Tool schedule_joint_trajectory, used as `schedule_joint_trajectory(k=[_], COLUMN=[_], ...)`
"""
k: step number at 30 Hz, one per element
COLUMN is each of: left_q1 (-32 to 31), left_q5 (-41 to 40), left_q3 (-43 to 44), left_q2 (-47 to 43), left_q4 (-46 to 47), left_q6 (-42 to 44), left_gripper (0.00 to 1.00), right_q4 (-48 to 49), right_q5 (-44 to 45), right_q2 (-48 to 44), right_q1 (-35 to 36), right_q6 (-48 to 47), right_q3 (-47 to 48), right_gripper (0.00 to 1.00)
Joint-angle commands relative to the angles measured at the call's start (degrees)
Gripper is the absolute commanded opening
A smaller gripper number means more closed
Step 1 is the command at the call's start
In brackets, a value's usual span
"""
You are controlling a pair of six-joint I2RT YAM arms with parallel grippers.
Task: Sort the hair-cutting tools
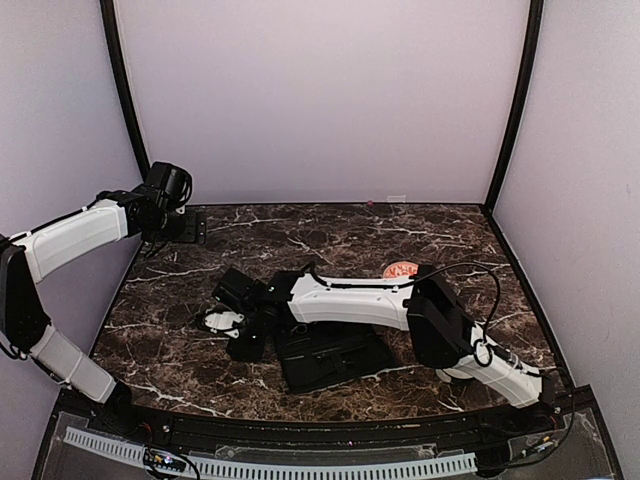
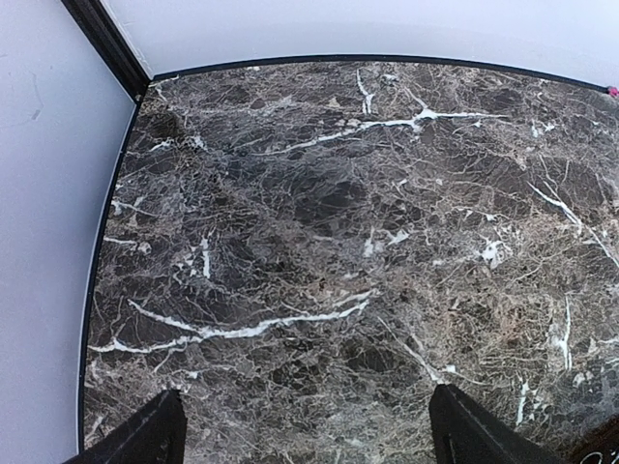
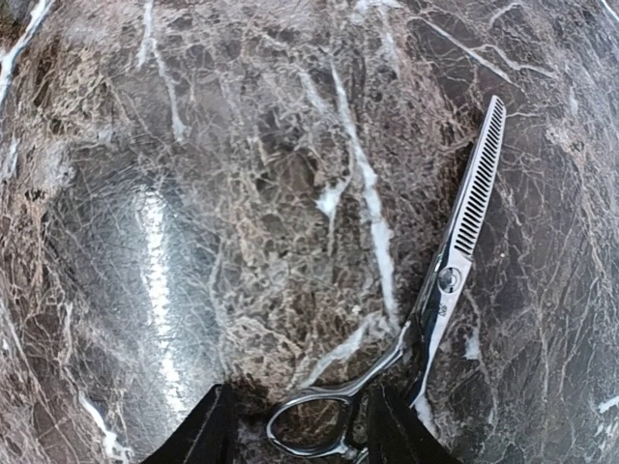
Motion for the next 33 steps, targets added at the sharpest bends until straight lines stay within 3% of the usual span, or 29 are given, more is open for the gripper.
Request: schedule_joint_trajectory(k=[1, 11, 18, 24, 27, 30, 33], left_q1=[-0.1, -0.1, -0.1, -0.1, -0.1, -0.1, -0.1], left_q5=[0.7, 1.2, 1.6, 1.8, 2.1, 2.3, 2.6], left_q3=[-0.6, -0.5, -0.4, -0.4, -0.3, -0.4, -0.3], left_q2=[-1.7, -1.7, -1.5, -1.0, -0.6, -0.5, -0.4], left_q4=[0.0, 0.0, -0.1, -0.1, -0.2, -0.3, -0.3], left_q6=[0.3, 0.5, 0.6, 0.6, 0.5, 0.4, 0.4], left_gripper=[0.89, 0.89, 0.89, 0.89, 0.89, 0.89, 0.89], right_q4=[0.0, -1.9, -5.3, -8.7, -8.4, -7.6, -7.6], right_q5=[0.3, 1.7, -2.7, -6.3, -7.3, -5.3, -5.2], right_q2=[0.8, -8.4, -18.3, -20.4, -21.2, -22.6, -24.4], right_q1=[0.1, 0.2, 0.4, 0.7, 1.4, 1.8, 2.0], right_q6=[0.7, -8.1, -22.9, -28.0, -28.4, -27.9, -26.1], right_q3=[-0.2, -15.8, -28.2, -29.7, -30.0, -30.9, -31.2], right_gripper=[0.43, 0.31, 0.26, 0.25, 0.29, 0.44, 0.46])
